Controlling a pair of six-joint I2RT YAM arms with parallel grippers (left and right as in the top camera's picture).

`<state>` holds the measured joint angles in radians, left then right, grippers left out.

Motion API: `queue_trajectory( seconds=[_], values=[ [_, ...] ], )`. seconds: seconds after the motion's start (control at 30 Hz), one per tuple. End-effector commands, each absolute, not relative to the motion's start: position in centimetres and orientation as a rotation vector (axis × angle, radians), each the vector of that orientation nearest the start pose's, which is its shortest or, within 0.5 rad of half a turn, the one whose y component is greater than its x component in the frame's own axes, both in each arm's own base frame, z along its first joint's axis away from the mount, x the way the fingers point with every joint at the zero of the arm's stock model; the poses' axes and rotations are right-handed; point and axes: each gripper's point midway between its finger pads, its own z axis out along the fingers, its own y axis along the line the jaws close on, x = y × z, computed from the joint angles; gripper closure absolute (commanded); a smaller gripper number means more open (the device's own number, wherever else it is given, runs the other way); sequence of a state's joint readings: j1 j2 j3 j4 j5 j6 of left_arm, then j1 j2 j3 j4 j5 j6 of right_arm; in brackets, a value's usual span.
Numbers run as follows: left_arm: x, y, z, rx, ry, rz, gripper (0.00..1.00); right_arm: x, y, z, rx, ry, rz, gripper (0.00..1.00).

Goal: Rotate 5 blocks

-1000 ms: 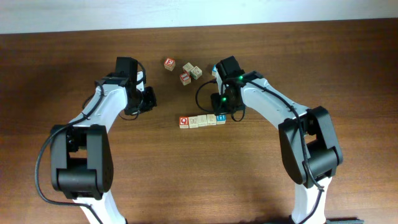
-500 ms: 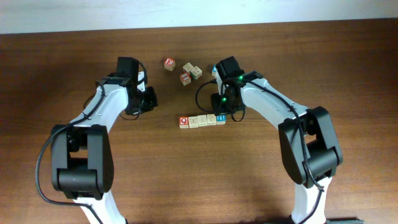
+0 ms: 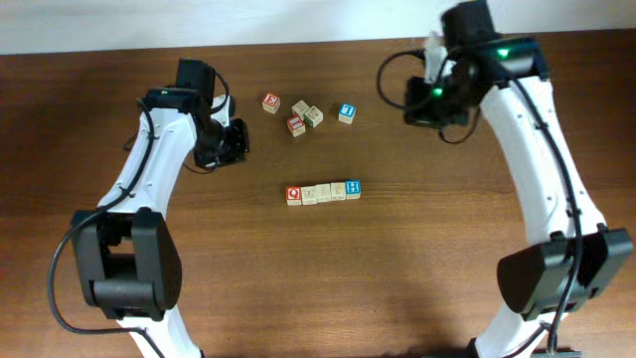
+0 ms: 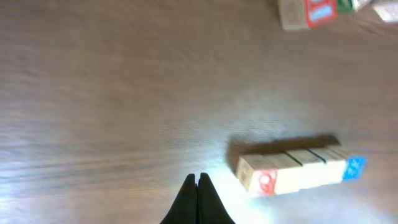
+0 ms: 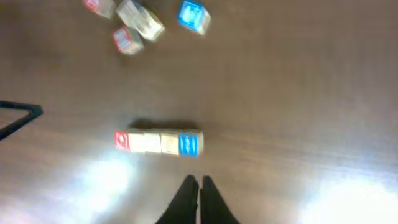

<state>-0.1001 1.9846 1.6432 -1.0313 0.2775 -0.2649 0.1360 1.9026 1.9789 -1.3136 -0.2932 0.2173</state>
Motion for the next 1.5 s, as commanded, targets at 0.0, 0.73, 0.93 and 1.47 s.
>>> queue_trajectory(
  seconds=[0.0, 0.73, 0.93, 1.47],
  values=[
    [39.7, -12.2, 7.6, -0.052, 2.964, -0.683, 1.0, 39.8, 11.4, 17.1, -0.037, 2.926, 0.621, 0.95],
    [36.6, -14.6, 1.5, 0.171, 3.075, -0.835, 1.0, 37.4, 15.5, 2.4, 0.027, 2.846, 0.895, 0.95],
    [35.7, -15.3, 2.0, 0.155, 3.092, -0.922, 1.0, 37.3, 15.7, 2.3, 0.024, 2.849, 0.895, 0.95],
    [36.1, -14.0, 1.2, 0.164, 3.112, -0.776, 1.0, 37.3, 15.6, 2.3, 0.025, 2.85, 0.891, 0.96]
  ],
)
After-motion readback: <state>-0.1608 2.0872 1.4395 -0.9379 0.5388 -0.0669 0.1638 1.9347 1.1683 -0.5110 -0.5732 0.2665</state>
